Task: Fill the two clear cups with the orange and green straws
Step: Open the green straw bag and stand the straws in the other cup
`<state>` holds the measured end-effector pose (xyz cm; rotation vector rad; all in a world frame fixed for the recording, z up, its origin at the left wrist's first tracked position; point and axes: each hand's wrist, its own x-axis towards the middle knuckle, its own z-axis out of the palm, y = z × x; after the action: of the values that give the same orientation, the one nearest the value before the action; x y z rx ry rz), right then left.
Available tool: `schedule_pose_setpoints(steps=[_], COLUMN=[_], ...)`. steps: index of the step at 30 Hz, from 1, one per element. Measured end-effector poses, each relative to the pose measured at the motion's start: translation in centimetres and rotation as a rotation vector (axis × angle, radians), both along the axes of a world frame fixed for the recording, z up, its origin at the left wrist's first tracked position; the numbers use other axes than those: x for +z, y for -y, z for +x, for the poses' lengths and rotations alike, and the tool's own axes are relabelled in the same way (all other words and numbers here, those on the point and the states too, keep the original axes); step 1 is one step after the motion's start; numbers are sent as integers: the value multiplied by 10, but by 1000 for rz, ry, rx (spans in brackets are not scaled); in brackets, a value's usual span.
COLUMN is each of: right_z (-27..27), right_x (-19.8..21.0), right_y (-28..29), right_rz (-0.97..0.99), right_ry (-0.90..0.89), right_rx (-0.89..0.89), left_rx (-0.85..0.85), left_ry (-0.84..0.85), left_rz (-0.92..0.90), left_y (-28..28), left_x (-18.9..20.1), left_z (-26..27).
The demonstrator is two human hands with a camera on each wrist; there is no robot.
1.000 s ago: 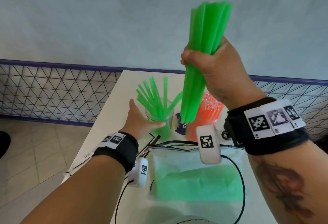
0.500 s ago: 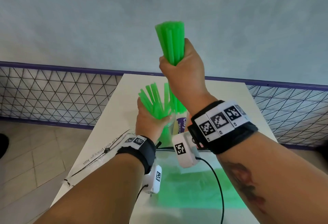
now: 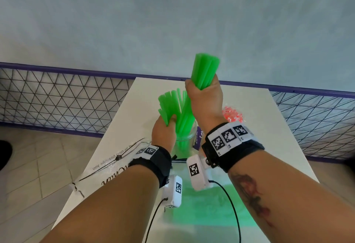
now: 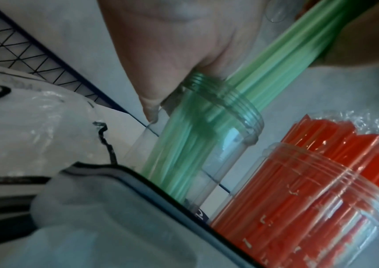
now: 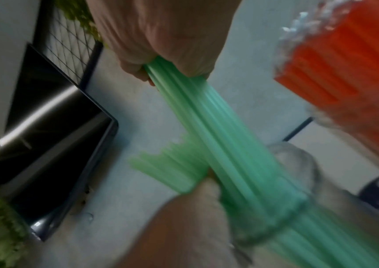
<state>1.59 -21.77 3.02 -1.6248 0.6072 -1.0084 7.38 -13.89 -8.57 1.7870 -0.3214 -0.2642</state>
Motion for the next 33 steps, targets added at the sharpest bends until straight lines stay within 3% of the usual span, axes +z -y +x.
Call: schedule_pose_setpoints(steps=[3, 7, 10, 12, 15, 17, 20, 22, 24, 27, 29, 31, 33], right_z=[-4, -10, -14, -16, -11, -5, -1, -1, -6, -29, -52, -71, -83], right_x=[-32, -75, -68, -49, -28, -25, -22, -13, -4, 5, 8, -5, -35], right_y=[-2, -7, -9, -8, -8, -6, 3, 4, 2, -5, -13, -18, -18], right_rz=[16, 13, -1, -192, -642, -767, -899, -898, -834, -794, -740, -710, -793], right_ry=[-115, -360, -287, -194, -127, -290, -769, -878, -800, -420, -309, -505, -794], right_rx=[27, 205, 232, 178, 59, 60, 278, 403, 429, 256, 327, 533, 655], left_rx=[-26, -106, -158, -175, -215, -239, -253, -231, -208, -125, -92, -119, -185], left_ry=[-42, 23, 106, 163, 265, 283, 292, 294, 256, 71, -83, -211, -221], left_rz=[-84, -152, -183, -170, -146, -126, -112, -97, -103, -15, 121, 229, 352], left_y=[-2, -6, -12, -14, -16, -14, -13, -11, -9, -8, -12, -18, -25], left_x=[2, 3, -7, -12, -12, -9, -1, -2, -3, -14, -27, -34, -34], left_z=[-3, -8, -7, -7, -11, -13, -17, -17, -19, -17, -13, -9, -10])
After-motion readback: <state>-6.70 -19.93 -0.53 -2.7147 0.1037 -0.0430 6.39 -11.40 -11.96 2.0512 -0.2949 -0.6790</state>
